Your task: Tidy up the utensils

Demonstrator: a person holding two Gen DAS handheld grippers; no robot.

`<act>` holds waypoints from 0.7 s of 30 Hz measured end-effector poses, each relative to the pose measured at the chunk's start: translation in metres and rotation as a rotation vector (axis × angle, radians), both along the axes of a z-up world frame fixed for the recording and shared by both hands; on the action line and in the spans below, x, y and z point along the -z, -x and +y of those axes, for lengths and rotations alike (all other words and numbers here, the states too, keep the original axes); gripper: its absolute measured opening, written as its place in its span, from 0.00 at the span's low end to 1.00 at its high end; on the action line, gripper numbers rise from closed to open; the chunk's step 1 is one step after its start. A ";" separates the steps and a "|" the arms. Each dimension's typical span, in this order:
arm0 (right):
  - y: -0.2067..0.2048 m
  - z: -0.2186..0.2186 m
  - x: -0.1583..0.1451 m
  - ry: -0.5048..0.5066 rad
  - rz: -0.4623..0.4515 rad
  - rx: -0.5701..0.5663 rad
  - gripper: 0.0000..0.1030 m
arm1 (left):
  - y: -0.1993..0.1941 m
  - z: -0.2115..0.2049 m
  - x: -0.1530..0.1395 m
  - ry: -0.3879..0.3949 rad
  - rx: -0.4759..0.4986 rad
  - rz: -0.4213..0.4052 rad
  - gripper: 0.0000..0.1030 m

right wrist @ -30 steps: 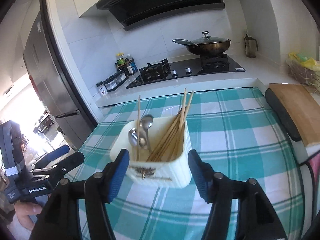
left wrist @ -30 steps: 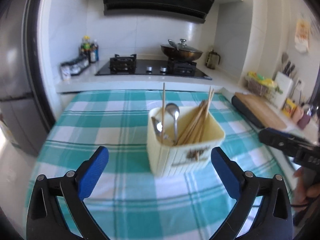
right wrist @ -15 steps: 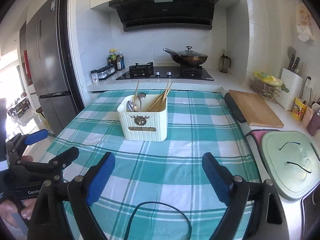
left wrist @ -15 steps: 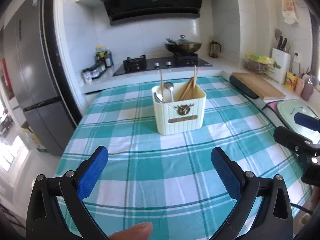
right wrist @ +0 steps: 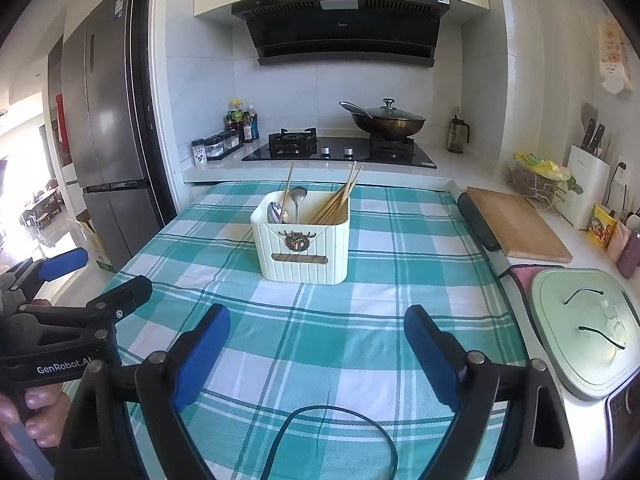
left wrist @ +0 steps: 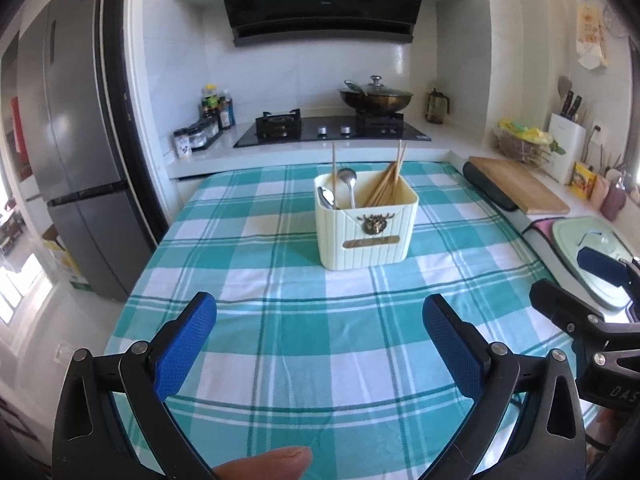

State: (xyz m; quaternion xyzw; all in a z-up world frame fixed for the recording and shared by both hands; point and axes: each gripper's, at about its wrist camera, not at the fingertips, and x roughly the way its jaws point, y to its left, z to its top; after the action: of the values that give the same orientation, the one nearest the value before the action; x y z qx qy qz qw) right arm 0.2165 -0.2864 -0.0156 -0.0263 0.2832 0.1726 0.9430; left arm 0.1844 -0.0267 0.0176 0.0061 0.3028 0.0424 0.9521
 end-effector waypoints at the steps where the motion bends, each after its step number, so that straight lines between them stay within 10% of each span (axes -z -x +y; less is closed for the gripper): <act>1: 0.000 0.000 0.000 -0.001 0.000 0.001 0.88 | 0.000 0.000 0.000 0.004 0.001 0.000 1.00; 21: 0.010 -0.003 -0.009 -0.024 -0.017 -0.007 0.88 | 0.001 0.004 -0.002 0.034 -0.006 -0.008 1.00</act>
State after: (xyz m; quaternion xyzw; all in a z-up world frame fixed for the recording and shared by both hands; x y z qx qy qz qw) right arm 0.2061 -0.2895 -0.0069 -0.0175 0.2730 0.1791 0.9450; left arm 0.1835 -0.0225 0.0193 -0.0110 0.2997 0.0401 0.9531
